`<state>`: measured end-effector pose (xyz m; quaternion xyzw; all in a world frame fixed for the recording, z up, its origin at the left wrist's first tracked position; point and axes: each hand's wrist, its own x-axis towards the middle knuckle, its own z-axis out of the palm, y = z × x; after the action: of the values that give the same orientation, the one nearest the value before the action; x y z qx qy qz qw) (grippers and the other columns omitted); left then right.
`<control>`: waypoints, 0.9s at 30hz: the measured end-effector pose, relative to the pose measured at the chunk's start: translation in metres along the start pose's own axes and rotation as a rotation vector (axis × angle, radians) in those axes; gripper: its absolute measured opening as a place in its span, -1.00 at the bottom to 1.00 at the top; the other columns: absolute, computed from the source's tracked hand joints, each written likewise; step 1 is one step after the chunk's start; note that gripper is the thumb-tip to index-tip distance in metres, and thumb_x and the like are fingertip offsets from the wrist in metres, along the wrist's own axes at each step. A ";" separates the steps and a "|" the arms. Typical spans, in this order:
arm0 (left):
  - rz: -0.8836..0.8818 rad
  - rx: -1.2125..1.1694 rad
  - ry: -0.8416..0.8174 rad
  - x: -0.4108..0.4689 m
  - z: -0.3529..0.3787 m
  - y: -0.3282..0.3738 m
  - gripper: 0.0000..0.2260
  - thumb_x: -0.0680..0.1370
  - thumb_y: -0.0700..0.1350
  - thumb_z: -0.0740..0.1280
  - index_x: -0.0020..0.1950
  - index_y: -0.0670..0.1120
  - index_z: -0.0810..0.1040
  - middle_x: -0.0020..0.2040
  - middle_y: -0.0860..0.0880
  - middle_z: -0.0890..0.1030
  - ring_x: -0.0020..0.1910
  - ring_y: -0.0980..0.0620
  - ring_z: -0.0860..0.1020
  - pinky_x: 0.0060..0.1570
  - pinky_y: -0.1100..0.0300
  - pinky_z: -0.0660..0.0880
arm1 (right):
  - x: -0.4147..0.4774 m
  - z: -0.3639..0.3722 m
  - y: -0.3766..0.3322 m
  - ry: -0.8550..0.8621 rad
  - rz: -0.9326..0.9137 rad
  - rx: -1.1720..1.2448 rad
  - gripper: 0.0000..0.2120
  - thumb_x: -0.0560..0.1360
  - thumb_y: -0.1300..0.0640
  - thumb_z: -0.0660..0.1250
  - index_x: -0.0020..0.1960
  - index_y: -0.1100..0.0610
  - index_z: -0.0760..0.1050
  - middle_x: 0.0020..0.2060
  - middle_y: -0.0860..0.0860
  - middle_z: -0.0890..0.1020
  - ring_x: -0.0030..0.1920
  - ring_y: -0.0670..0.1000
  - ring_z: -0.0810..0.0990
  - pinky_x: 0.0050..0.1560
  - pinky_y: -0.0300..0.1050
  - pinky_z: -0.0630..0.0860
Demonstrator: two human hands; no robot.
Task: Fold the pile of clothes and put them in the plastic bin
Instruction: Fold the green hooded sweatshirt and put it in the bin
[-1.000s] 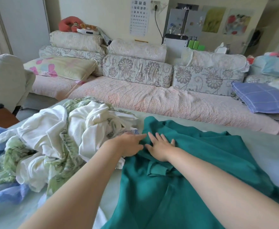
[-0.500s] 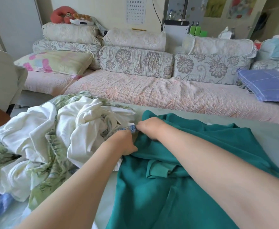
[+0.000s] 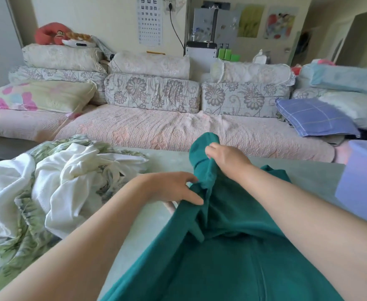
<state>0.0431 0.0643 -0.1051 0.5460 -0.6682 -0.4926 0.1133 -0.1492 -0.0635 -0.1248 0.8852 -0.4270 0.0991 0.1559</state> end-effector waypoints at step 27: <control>0.195 0.529 0.282 0.109 0.047 -0.009 -0.51 0.42 0.28 0.41 0.33 0.30 0.45 0.45 0.11 0.26 0.48 0.05 0.07 0.49 0.01 0.12 | 0.036 0.041 0.026 -0.108 0.411 0.245 -0.61 0.66 0.05 0.09 0.47 0.02 0.29 0.42 0.10 0.37 0.30 0.20 0.49 0.19 0.06 0.44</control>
<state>-0.0250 -0.0012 -0.1774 0.5528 -0.8000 -0.2081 0.1054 -0.1456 -0.1203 -0.1472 0.7959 -0.5907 0.1326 0.0010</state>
